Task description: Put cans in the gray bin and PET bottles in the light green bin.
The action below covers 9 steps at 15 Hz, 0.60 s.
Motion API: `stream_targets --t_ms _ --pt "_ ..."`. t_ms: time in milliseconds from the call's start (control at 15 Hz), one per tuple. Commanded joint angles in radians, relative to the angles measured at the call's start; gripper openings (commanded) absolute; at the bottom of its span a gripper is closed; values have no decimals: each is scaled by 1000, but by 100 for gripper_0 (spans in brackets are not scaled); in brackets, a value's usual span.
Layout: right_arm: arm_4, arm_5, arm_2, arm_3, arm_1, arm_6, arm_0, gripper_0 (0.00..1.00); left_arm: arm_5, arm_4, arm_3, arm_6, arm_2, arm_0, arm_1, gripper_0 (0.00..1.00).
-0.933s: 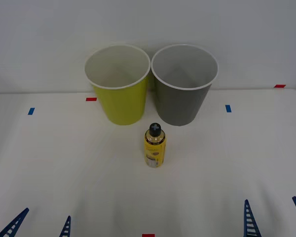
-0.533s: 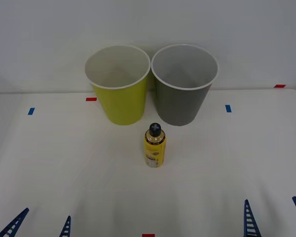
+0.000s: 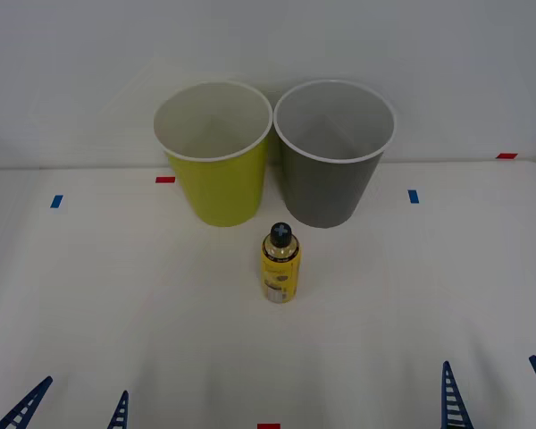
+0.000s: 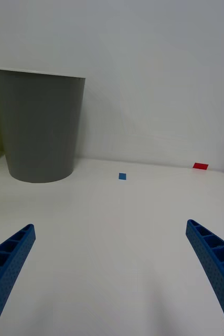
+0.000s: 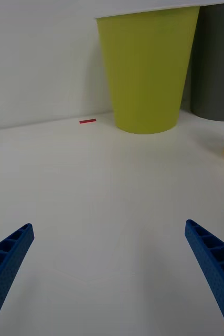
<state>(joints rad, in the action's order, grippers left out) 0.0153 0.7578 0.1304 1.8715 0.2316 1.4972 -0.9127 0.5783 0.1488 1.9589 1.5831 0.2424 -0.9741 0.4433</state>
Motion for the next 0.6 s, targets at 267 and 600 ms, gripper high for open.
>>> stream_targets --t_ms 267,600 --pt "0 0 0 0 0 0 0 100 0 0 0 0 0 0 0 100" --pt "0 0 0 0 0 0 0 100 0 0 0 0 0 0 0 100"
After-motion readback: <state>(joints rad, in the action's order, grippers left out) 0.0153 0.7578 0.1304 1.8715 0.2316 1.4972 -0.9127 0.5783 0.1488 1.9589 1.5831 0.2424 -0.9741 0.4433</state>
